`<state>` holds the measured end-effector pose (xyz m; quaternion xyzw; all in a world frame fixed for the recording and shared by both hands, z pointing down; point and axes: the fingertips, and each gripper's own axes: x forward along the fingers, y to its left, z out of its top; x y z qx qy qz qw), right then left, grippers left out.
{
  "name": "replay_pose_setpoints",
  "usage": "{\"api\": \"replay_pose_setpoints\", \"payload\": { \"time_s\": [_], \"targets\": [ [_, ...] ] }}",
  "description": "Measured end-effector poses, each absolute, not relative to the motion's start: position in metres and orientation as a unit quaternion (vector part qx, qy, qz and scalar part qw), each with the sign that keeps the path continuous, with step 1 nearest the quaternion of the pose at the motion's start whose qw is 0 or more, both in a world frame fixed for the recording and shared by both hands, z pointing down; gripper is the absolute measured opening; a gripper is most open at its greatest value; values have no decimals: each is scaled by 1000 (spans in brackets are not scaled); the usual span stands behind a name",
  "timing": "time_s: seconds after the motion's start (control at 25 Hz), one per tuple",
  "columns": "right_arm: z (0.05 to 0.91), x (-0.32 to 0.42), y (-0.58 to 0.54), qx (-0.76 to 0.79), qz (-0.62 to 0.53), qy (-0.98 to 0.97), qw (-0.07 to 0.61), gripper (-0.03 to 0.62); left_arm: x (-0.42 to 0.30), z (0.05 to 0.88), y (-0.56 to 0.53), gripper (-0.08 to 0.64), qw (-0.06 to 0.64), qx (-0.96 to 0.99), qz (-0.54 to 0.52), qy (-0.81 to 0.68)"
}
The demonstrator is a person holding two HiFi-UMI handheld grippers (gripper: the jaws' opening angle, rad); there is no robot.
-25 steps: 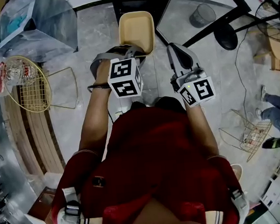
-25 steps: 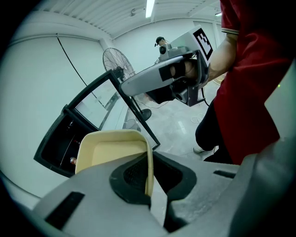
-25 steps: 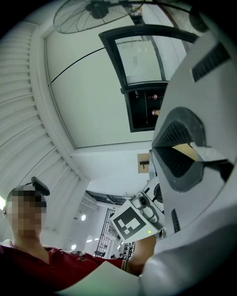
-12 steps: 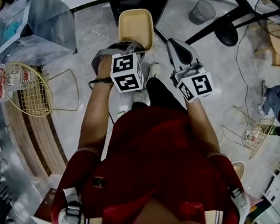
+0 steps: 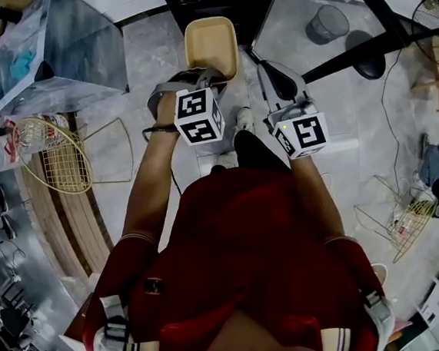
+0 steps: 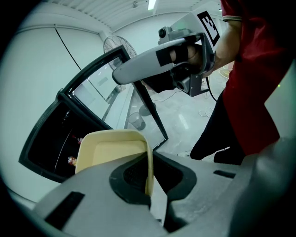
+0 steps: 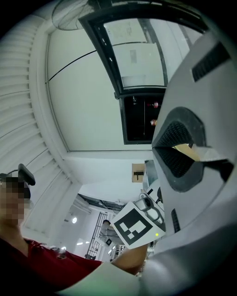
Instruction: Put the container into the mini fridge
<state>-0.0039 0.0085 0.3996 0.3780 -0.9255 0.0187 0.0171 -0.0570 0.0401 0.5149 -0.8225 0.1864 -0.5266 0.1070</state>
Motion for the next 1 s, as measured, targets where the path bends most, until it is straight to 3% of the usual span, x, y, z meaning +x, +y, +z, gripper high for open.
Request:
{"api": "replay_pose_setpoints", "payload": {
  "time_s": [1.0],
  "targets": [
    [441,16,-165,367,31,-929,47,-6,-27,575,-125,25,82,-810,-548,193]
  ]
}}
